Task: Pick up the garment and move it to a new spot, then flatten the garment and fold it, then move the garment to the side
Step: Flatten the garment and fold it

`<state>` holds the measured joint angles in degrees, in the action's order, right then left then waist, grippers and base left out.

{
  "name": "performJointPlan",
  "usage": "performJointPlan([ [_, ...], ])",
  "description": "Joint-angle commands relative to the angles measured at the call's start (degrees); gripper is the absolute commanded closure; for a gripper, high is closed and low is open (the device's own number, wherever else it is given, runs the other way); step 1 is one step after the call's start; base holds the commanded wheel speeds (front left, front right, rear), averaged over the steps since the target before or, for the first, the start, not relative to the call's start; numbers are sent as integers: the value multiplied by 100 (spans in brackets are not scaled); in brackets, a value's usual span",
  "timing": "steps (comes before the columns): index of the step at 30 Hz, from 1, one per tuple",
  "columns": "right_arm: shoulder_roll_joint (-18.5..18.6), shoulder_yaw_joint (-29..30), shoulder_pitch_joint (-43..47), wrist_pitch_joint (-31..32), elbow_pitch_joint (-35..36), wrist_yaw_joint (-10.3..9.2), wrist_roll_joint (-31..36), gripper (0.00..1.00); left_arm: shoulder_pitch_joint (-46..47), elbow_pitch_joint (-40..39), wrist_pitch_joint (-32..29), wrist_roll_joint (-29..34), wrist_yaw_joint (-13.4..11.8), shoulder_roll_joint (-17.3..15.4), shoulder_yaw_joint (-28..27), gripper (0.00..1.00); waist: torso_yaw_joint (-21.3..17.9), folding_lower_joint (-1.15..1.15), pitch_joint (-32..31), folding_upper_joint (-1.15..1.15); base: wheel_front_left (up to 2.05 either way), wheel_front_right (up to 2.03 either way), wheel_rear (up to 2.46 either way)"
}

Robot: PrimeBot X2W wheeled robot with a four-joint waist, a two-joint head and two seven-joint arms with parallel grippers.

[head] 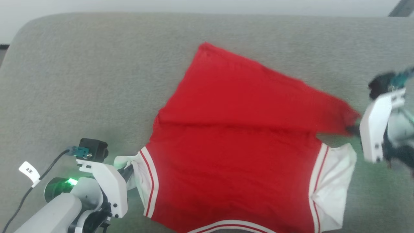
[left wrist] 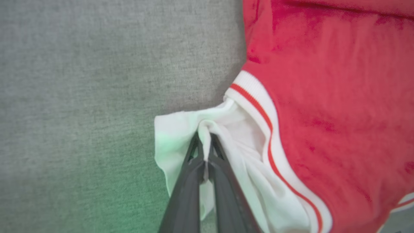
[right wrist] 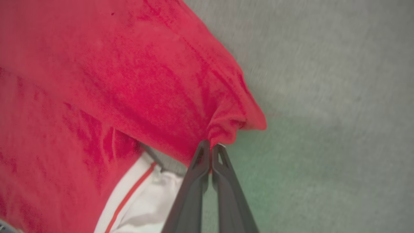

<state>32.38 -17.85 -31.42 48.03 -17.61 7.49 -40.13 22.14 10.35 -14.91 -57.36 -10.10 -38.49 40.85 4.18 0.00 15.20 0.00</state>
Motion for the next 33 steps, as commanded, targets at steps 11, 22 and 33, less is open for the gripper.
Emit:
performJointPlan([
  [11, -943, 1473, 2444, 253, 1450, 0, 600, 100, -75, -290, -106, -69, -170, -137, -55, 100, -290, 0, -54, 0, 0, 0, 0],
  [22, -1663, 1724, 3010, -123, 1347, -1, 1175, 0, 5, -268, -117, -55, -187, -68, -16, 100, -262, 0, 12, 0, 0, 0, 0],
  [33, -1551, 2134, 2747, 38, 2927, 1, 1260, 0, -109, -308, -96, -64, -224, -67, 21, 100, -217, 0, -75, 0, 0, 0, 0],
])
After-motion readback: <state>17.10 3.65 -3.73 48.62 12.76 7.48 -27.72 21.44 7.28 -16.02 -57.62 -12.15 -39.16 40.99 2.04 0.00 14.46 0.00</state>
